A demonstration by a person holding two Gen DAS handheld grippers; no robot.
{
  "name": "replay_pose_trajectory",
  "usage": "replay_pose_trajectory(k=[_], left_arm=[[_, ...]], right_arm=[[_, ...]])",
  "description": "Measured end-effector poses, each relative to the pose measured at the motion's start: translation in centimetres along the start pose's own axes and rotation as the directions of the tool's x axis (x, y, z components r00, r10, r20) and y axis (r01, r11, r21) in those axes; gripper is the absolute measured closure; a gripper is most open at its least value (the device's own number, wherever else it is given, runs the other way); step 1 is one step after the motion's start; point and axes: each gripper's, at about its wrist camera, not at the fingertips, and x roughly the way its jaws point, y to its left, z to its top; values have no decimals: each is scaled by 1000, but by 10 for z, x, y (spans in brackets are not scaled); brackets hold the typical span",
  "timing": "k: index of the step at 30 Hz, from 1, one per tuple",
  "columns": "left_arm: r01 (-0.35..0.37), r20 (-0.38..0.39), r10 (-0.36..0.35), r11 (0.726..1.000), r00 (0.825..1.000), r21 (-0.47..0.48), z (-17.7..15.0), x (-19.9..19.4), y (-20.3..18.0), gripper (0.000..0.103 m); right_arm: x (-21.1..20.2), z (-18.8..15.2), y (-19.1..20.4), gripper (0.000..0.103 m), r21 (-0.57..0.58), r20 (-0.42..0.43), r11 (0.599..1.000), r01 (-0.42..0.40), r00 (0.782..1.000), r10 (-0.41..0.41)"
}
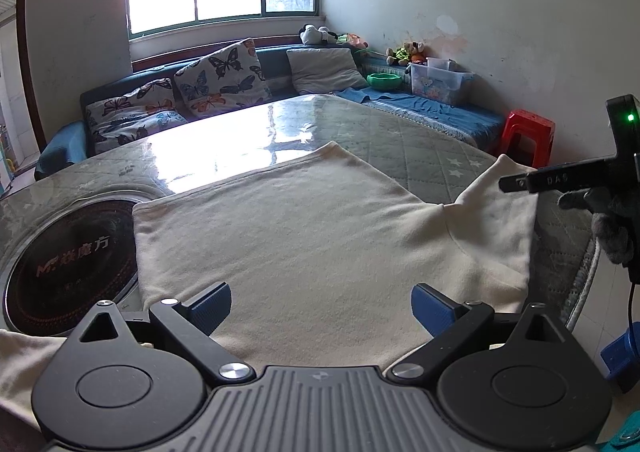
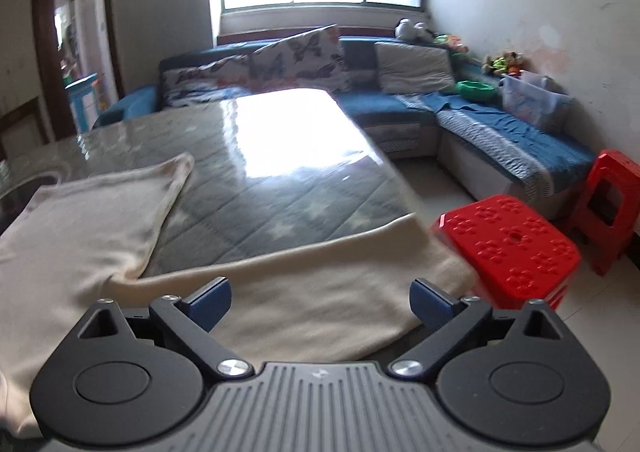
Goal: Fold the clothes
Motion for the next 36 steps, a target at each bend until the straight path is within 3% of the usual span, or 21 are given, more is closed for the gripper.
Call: replay_pose_trajectory(k=[6,12,18,23,25,33,36], left_arm=[[4,0,-4,1000,1000,-6,-1,1,-2,5],[1,-1,-1,1000,1000,-11,-1,1,-4,5],[7,-2,-7,1000,1000,-10,-1,3,-8,5],[17,-5,-17,1000,1000,0,0,6,-16,5],[20,-5,-20,1000,1000,6,2,8,-20,5],[50,7,-50,998,999,34,12,18,-41,5],[63,2,-63,997,998,49,13,26,-51,5]], right_arm=[[6,0,-37,22,114,-23,990,78,997,-76],[10,-4,-61,39,168,-29,982,90,996,-86],[13,-2,-67,62,183,-27,978,105,994,-101],[12,-3,-70,90,176,-23,976,127,992,-124],[11,-3,-74,96,191,-19,974,123,992,-121],[-21,1,-76,99,224,98,969,101,987,-125],[-24,1,-76,99,211,95,972,100,988,-123]])
